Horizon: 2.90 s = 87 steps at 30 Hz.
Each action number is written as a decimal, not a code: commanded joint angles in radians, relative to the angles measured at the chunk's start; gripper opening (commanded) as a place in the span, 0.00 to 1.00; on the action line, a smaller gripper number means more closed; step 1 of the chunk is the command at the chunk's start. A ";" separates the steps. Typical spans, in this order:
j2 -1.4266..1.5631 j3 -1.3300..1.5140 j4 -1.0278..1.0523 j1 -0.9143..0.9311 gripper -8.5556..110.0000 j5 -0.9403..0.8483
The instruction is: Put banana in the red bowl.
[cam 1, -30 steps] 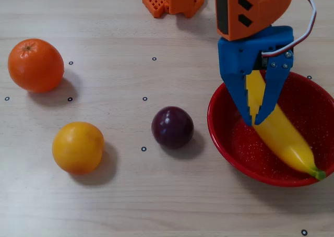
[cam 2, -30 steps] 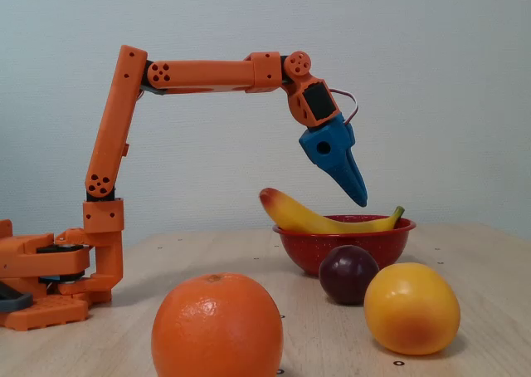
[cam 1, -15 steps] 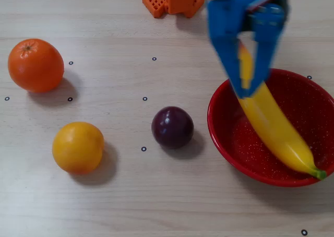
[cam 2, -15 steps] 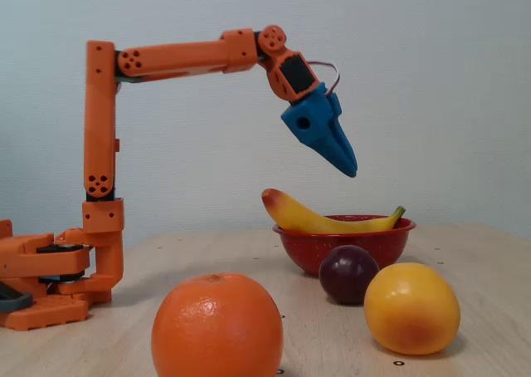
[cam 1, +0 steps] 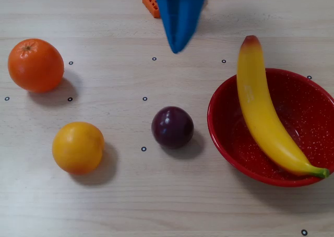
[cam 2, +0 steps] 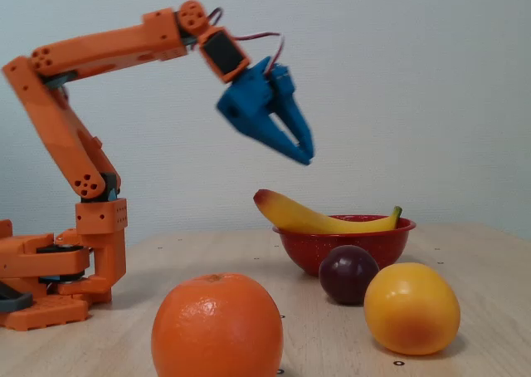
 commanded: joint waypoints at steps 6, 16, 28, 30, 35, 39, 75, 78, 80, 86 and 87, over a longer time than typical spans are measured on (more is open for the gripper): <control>0.353 0.225 -0.052 0.089 0.07 0.066; 0.727 0.558 -0.061 0.081 0.07 0.222; 1.039 0.853 0.051 0.031 0.07 0.380; 1.086 0.910 0.060 0.018 0.07 0.390; 1.175 1.048 0.061 0.015 0.07 0.394; 1.192 1.117 0.063 0.014 0.07 0.402; 1.192 1.296 0.002 0.009 0.07 0.454; 1.192 1.296 0.002 0.009 0.07 0.456; 1.192 1.296 0.002 0.009 0.07 0.451; 1.192 1.296 0.002 0.009 0.07 0.451; 1.192 1.296 0.002 0.009 0.07 0.451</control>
